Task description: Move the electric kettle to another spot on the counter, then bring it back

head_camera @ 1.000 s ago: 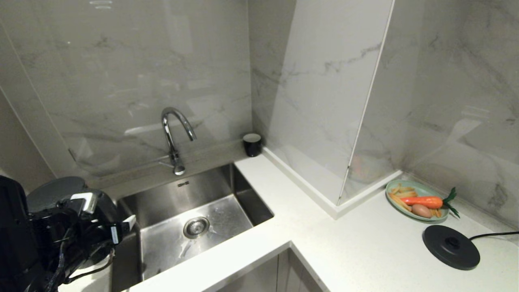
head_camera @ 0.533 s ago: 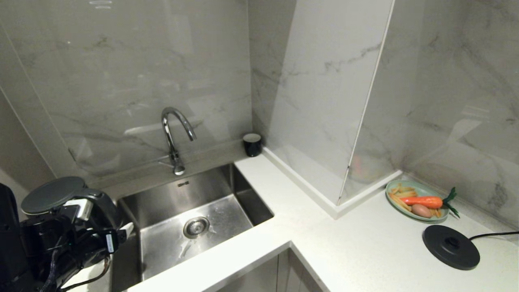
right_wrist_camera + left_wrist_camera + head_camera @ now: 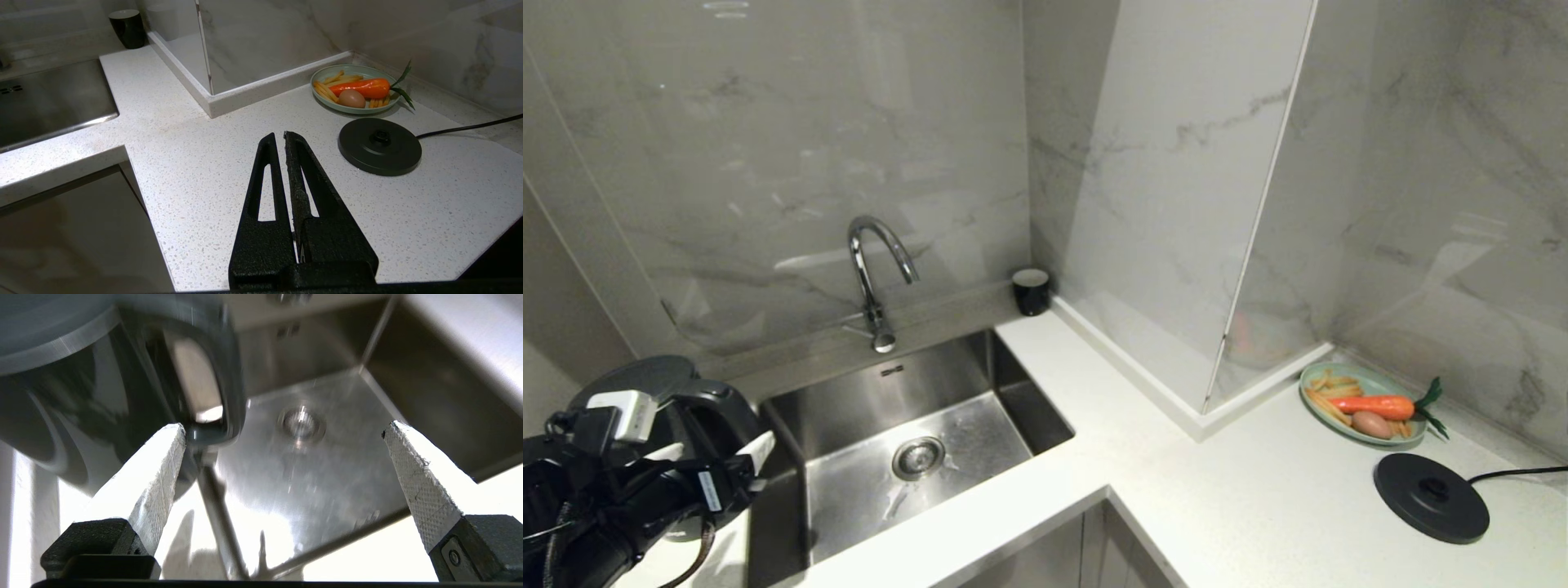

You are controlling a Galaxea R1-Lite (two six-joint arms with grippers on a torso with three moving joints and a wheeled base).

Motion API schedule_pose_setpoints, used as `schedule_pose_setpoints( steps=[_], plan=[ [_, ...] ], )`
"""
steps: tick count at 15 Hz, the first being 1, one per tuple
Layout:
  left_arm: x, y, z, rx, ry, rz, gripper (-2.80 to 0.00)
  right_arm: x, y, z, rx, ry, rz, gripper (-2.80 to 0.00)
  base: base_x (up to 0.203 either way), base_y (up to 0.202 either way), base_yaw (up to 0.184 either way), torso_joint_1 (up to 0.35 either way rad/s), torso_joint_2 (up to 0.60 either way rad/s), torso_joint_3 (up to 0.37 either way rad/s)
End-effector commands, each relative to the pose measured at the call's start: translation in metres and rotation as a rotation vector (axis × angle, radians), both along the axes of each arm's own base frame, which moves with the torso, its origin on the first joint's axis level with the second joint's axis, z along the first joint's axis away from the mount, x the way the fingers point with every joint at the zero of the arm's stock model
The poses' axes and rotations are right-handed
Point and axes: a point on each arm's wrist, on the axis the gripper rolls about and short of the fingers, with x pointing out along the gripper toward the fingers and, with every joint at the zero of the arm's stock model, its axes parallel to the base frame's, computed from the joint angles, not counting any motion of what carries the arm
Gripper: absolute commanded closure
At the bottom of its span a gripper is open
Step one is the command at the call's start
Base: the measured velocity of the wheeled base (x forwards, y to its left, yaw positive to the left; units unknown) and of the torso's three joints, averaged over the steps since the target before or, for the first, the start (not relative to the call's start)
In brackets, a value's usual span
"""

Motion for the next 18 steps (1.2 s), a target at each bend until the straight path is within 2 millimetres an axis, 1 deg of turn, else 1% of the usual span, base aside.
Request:
schedule_pose_setpoints(
  steps=[1, 5, 9, 12, 15, 16, 18],
  plan=[
    [-0.020, -0.006, 0.029, 0.019, -0.124, -0.012, -2.80, 0.000, 0.000, 0.000, -0.001, 0.000, 0.000, 0.00, 0.000, 0.000, 0.000, 0.000, 0.00, 0.000],
    [-0.040, -0.012, 0.053, 0.039, -0.239, -0.018, -2.80, 0.000, 0.000, 0.000, -0.001, 0.000, 0.000, 0.00, 0.000, 0.000, 0.000, 0.000, 0.00, 0.000],
    [-0.072, -0.018, 0.078, 0.066, -0.360, -0.013, -2.80, 0.000, 0.000, 0.000, -0.001, 0.000, 0.000, 0.00, 0.000, 0.000, 0.000, 0.000, 0.00, 0.000],
    [-0.105, -0.025, 0.096, 0.066, -0.364, -0.019, -2.80, 0.000, 0.000, 0.000, -0.001, 0.000, 0.000, 0.00, 0.000, 0.000, 0.000, 0.000, 0.00, 0.000],
    [-0.147, -0.034, 0.112, 0.038, -0.281, -0.060, -2.80, 0.000, 0.000, 0.000, -0.001, 0.000, 0.001, 0.00, 0.000, 0.000, 0.000, 0.000, 0.00, 0.000],
    [-0.160, -0.037, 0.118, 0.034, -0.286, -0.081, -2.80, 0.000, 0.000, 0.000, -0.001, 0.000, 0.000, 0.00, 0.000, 0.000, 0.000, 0.000, 0.00, 0.000],
    [-0.178, -0.041, 0.123, 0.039, -0.327, -0.104, -2.80, 0.000, 0.000, 0.000, -0.001, 0.000, 0.000, 0.00, 0.000, 0.000, 0.000, 0.000, 0.00, 0.000]
  ],
)
